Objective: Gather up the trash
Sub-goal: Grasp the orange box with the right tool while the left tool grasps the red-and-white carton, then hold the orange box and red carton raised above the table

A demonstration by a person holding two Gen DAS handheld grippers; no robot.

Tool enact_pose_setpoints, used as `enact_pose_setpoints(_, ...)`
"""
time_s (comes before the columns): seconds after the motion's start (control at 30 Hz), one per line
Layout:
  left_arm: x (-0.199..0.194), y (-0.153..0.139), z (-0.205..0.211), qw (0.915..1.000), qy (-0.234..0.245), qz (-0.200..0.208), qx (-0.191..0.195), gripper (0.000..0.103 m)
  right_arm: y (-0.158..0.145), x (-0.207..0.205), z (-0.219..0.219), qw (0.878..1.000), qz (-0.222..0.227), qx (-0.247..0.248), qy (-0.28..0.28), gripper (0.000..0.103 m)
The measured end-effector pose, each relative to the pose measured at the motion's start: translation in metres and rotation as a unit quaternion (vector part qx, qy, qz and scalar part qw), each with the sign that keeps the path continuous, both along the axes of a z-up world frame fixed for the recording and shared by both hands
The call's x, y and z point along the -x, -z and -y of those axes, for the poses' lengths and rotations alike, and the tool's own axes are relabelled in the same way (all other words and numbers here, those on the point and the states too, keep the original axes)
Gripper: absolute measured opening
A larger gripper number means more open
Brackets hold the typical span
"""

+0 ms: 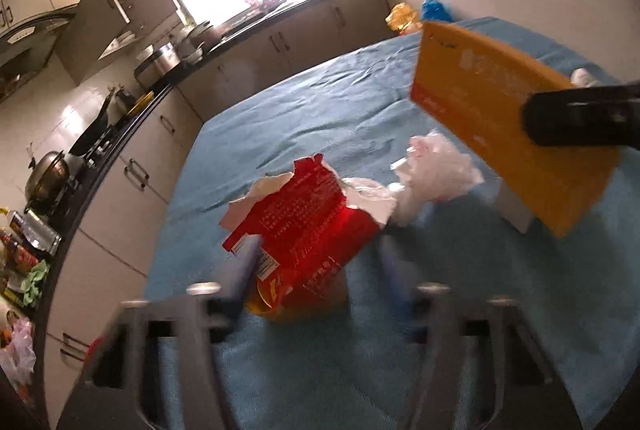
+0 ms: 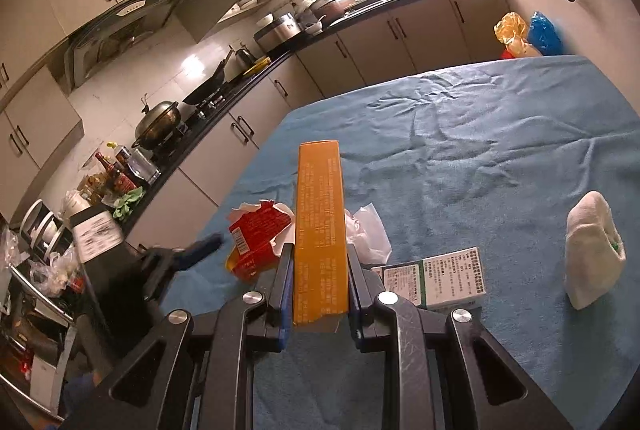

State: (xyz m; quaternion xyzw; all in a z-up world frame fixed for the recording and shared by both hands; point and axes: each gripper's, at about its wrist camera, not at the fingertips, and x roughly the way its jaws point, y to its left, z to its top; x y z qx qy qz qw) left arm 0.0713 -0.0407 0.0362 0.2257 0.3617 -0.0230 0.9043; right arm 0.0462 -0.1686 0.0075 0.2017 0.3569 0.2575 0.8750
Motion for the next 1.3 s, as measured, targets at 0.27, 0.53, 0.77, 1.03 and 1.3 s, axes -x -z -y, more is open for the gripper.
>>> enact_pose_setpoints(0.27, 0.015, -0.016, -0.022, 0.994, -0.022, 0.062, 0.087, 0.02, 0.0, 0.003, -0.009, 1.0, 0.01, 0.012, -0.005, 0.024)
enact_pose_setpoints(0.53, 0.032, -0.034, -0.057, 0.974, -0.029, 0.112, 0.195, 0.019, 0.005, 0.01, -0.035, 0.998, 0.025, 0.048, -0.016, 0.024)
enact_pose_setpoints(0.77, 0.033, -0.033, -0.07, 0.9688, -0.054, 0.111, 0.215, 0.019, 0.007, 0.015, -0.051, 0.996, 0.045, 0.078, -0.022, 0.024)
enact_pose_setpoints(1.03, 0.028, -0.027, -0.068, 0.9722, -0.059, 0.089, 0.209, 0.019, 0.012, 0.014, -0.059, 0.995, 0.04, 0.087, -0.032, 0.024)
enact_pose_setpoints(1.3, 0.024, -0.024, -0.066, 0.9737, -0.06, 0.083, 0.204, 0.019, 0.013, 0.014, -0.058, 0.995, 0.041, 0.086, -0.032, 0.024)
